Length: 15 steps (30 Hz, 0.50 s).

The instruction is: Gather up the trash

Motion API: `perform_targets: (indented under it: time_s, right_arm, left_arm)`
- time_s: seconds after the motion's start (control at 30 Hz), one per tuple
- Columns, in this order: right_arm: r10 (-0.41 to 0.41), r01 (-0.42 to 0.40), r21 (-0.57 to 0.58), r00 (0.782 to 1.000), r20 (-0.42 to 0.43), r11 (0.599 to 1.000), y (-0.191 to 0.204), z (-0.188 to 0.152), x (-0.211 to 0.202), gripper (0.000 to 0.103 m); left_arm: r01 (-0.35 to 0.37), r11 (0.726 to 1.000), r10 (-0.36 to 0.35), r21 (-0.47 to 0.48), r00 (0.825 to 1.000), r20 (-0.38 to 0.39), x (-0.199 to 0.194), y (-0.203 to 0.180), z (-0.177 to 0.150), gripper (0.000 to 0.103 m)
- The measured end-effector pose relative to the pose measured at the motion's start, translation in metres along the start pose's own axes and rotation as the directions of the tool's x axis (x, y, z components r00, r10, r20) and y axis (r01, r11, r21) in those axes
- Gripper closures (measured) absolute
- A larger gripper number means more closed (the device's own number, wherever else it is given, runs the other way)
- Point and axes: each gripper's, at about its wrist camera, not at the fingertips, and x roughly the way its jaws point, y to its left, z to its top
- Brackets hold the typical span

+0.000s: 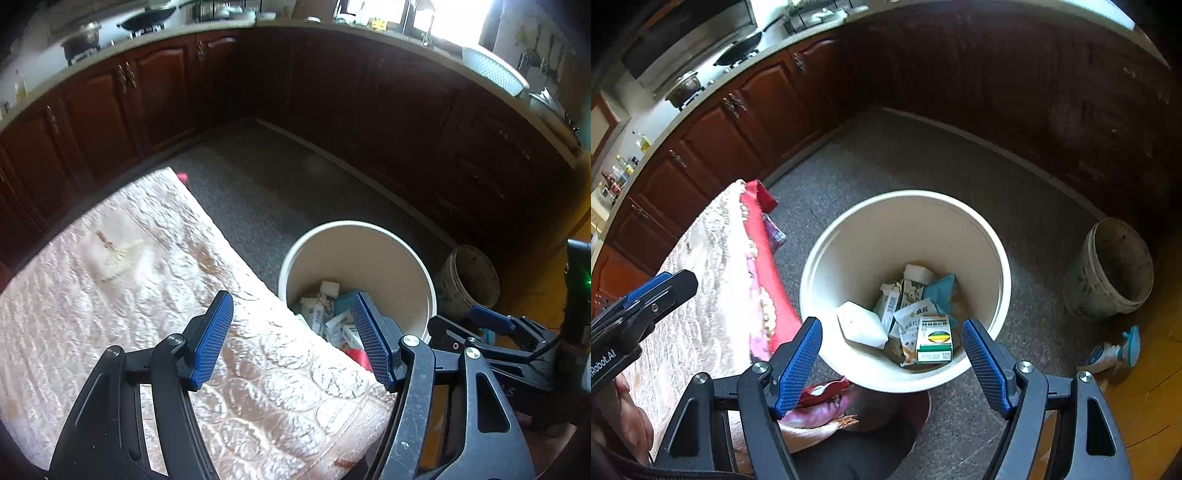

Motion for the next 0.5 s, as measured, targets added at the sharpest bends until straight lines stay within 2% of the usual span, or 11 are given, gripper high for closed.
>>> perform_targets:
  time_s: [0.27, 0.33, 0.43, 0.5]
  right_arm:
    - [-0.031, 0.033, -0.016, 0.992, 0.123, 0.999, 0.017, -0.009, -0.045, 0.023]
    - [-0.037, 0.042, -0.026, 0.985, 0.168, 0.999, 0.024, -0.011, -0.061, 0.023]
    - [-0.038, 0.049, -0.041, 0.971, 0.235, 0.998, 0.034, -0.016, -0.085, 0.016]
    - [-0.044, 0.06, -0.052, 0.961, 0.273, 0.997, 0.04, -0.018, -0.098, 0.013]
  left_arm:
    - [-0.016, 1.0, 0.017, -0.013, 0.995, 0.099, -0.045, 0.007, -0.01, 0.037]
    - [-0.016, 1.0, 0.018, -0.016, 0.992, 0.127, -0.057, 0.009, -0.013, 0.037]
    - [-0.039, 0.999, 0.042, -0.02, 0.982, 0.184, -0.08, 0.01, -0.016, 0.036]
    - [-0.048, 0.999, 0.052, -0.024, 0.974, 0.222, -0.095, 0.012, -0.018, 0.03]
